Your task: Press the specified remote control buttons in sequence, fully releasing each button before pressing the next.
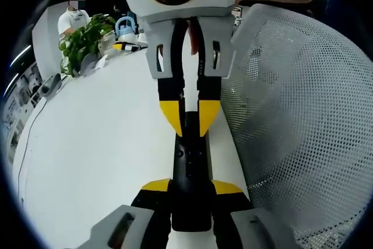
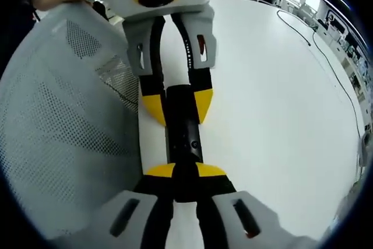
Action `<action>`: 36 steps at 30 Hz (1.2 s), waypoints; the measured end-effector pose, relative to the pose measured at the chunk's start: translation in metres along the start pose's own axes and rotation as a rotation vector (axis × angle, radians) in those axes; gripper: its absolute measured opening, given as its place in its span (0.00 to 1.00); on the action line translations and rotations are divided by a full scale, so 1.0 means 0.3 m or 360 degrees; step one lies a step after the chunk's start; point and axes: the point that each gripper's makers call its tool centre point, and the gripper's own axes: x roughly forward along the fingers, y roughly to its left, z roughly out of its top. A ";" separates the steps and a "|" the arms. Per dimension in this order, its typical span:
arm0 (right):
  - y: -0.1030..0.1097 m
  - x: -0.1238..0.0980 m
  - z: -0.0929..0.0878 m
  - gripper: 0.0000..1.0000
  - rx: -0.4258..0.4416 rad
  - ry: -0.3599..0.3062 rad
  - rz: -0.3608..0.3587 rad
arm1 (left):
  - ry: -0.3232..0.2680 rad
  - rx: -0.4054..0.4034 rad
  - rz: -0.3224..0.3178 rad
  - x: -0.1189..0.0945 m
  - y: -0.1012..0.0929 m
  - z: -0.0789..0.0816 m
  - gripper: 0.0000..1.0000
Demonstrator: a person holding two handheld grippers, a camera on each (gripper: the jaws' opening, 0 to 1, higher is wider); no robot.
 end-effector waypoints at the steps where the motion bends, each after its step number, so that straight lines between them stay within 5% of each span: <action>1: -0.002 -0.001 -0.003 0.09 0.0012 -0.0001 -0.0005 | -0.0002 -0.0001 0.0000 0.000 0.000 0.000 0.26; 11: -0.003 0.009 0.000 0.08 -0.0023 0.0114 -0.0065 | 0.0009 0.0004 -0.0005 0.002 0.001 0.000 0.26; 21: -0.007 -0.004 -0.007 0.08 0.0143 -0.0016 -0.0079 | -0.0006 0.0005 -0.0009 0.001 0.001 -0.001 0.26; 30: -0.009 -0.012 -0.021 0.06 0.0181 -0.0013 -0.0123 | 0.0005 0.0011 -0.0009 0.000 0.000 0.000 0.26; 36: -0.008 -0.006 -0.023 0.05 0.0042 0.0100 -0.0144 | 0.0003 0.0012 -0.0010 0.000 0.000 0.000 0.26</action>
